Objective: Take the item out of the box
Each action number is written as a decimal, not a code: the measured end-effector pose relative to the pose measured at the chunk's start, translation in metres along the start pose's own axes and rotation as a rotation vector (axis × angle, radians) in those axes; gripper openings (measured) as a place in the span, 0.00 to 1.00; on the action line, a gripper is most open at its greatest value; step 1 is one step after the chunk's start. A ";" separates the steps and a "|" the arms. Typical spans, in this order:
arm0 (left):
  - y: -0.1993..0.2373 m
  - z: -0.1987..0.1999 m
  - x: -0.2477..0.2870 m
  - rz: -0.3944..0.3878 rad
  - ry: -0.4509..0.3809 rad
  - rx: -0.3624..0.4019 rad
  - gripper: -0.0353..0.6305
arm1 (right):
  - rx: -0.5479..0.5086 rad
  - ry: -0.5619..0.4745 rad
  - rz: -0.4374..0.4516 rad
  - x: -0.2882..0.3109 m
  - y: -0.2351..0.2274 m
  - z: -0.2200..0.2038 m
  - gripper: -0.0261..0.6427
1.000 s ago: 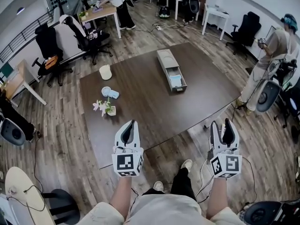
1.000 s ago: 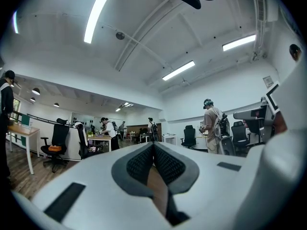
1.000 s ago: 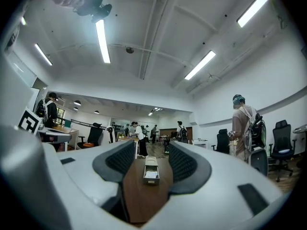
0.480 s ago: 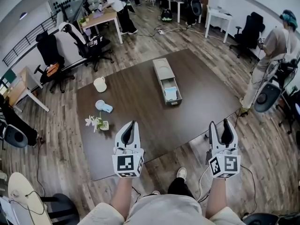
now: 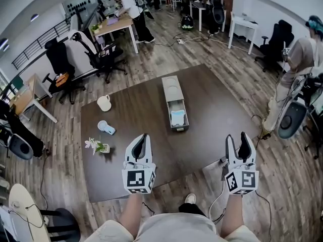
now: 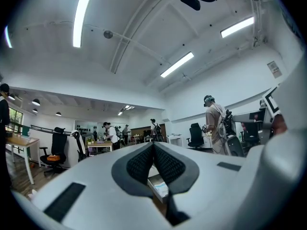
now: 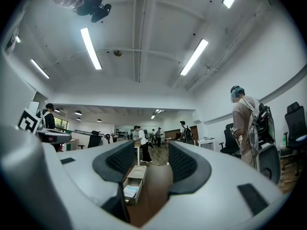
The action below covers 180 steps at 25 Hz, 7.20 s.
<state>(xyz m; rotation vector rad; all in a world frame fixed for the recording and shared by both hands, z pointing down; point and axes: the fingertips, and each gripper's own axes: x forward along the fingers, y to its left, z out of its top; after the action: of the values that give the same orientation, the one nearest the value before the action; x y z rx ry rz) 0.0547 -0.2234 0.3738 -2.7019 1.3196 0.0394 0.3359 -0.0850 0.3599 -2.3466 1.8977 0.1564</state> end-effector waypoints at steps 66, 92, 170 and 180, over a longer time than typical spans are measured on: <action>0.141 -0.065 0.137 0.381 0.042 -0.010 0.06 | 0.012 -0.017 0.358 0.315 0.051 -0.062 0.37; 0.106 -0.226 0.125 0.278 0.351 -0.173 0.06 | -0.409 0.671 0.938 0.287 0.165 -0.303 0.38; 0.125 -0.115 0.108 0.333 0.138 -0.072 0.06 | -0.406 0.462 0.748 0.281 0.154 -0.180 0.20; 0.131 -0.080 0.107 0.337 0.070 -0.036 0.06 | -0.196 0.166 0.569 0.286 0.120 -0.106 0.20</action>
<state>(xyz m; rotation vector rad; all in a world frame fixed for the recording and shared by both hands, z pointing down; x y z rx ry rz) 0.0143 -0.3973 0.4299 -2.4971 1.7965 0.0029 0.2790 -0.4027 0.4174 -1.9004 2.7007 0.2093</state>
